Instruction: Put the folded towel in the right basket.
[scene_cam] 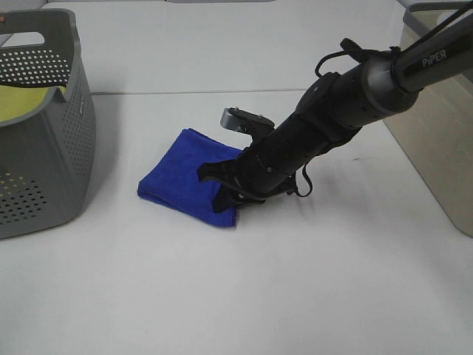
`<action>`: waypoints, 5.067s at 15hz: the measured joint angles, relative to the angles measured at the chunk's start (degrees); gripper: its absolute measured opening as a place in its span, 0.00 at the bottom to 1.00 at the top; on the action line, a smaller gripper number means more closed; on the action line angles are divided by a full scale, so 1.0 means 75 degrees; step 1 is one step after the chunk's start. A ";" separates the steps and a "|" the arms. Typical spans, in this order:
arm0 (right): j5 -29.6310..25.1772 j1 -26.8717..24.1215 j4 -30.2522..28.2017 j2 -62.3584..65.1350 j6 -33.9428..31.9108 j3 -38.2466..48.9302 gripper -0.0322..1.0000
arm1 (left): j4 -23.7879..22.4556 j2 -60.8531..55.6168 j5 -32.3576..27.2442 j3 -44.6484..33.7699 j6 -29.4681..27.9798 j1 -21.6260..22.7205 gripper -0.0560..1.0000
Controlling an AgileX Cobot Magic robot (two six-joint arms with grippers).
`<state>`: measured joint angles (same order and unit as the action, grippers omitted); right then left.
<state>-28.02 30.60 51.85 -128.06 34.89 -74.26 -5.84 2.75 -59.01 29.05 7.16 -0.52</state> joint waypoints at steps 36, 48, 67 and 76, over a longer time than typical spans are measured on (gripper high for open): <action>-0.0260 -0.6784 -0.2559 0.4905 -0.1742 0.0199 0.12 | 0.0000 0.0000 0.0000 0.0000 0.0000 0.0000 0.99; 0.1528 -0.6784 -0.2559 0.4905 -0.1742 0.2636 0.40 | 0.0000 0.0000 0.0000 0.0000 0.0000 0.0000 0.99; -0.2827 -0.6784 -0.2009 1.1238 -0.1727 0.2636 0.90 | 0.0000 0.0000 0.0000 0.0000 0.0000 0.0000 0.99; -0.5531 -0.4171 -0.4530 1.4332 -0.3400 0.2636 0.86 | 0.0000 0.0000 0.0000 0.0000 0.0000 0.0000 0.99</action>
<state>-69.50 -0.69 17.88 -20.57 9.40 -54.49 -5.84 2.75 -59.01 29.05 7.16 -0.52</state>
